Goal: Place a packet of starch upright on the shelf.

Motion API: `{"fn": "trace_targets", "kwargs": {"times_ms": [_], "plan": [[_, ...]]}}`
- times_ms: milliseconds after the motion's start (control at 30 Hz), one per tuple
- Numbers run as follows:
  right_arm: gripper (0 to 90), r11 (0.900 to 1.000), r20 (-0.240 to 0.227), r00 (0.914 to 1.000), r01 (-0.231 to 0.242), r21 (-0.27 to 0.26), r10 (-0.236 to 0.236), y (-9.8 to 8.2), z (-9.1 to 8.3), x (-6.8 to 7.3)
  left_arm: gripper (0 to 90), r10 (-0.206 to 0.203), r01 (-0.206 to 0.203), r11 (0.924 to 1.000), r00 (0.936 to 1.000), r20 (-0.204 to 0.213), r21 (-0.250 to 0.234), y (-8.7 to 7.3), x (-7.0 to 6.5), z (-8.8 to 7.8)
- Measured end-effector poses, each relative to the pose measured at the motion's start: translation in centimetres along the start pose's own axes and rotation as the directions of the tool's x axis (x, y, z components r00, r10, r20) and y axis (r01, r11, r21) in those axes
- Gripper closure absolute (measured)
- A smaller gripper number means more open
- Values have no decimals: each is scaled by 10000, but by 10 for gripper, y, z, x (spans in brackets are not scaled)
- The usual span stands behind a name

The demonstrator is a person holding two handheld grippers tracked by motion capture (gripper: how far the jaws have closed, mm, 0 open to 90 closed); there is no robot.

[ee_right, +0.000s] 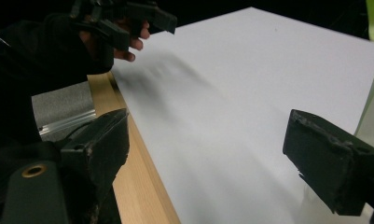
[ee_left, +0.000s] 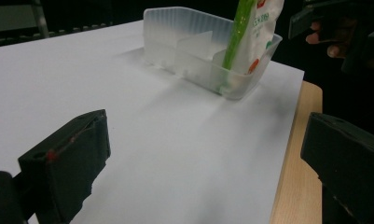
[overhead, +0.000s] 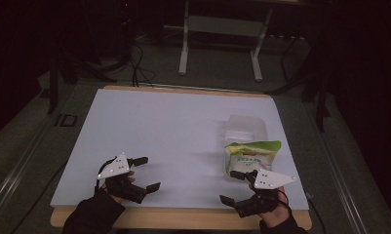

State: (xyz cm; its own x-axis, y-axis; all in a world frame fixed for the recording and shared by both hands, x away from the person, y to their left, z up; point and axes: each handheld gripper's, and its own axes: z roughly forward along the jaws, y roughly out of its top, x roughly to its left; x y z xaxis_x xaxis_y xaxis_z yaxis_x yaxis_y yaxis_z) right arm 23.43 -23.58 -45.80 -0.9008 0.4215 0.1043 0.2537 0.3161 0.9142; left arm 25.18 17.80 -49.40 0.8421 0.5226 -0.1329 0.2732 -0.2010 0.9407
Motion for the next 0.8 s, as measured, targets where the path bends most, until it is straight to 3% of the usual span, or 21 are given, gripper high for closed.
{"fn": "trace_targets", "kwargs": {"times_ms": [167, 500, 667, 800], "plan": [[145, 9994, 217, 9998, 36, 347, -44, -9, 1, 2, 18, 94, -95, 9998, 9999, 97, 176, -2, -2, 3], [147, 9992, 492, 9988, -68, 405, 48, -18, -7, 3, 18, -10, 3, 9994, 9998, 194, 343, -10, -4, 6], [147, 9986, 483, 9987, -182, 490, 158, -21, -11, 3, 18, 126, -129, 9998, 9998, 178, 161, -11, -7, 5], [144, 9976, 489, 9987, -199, 656, 167, -24, -11, 2, 18, -139, 139, 9999, 9995, 277, -27, -14, -8, 3]]}}
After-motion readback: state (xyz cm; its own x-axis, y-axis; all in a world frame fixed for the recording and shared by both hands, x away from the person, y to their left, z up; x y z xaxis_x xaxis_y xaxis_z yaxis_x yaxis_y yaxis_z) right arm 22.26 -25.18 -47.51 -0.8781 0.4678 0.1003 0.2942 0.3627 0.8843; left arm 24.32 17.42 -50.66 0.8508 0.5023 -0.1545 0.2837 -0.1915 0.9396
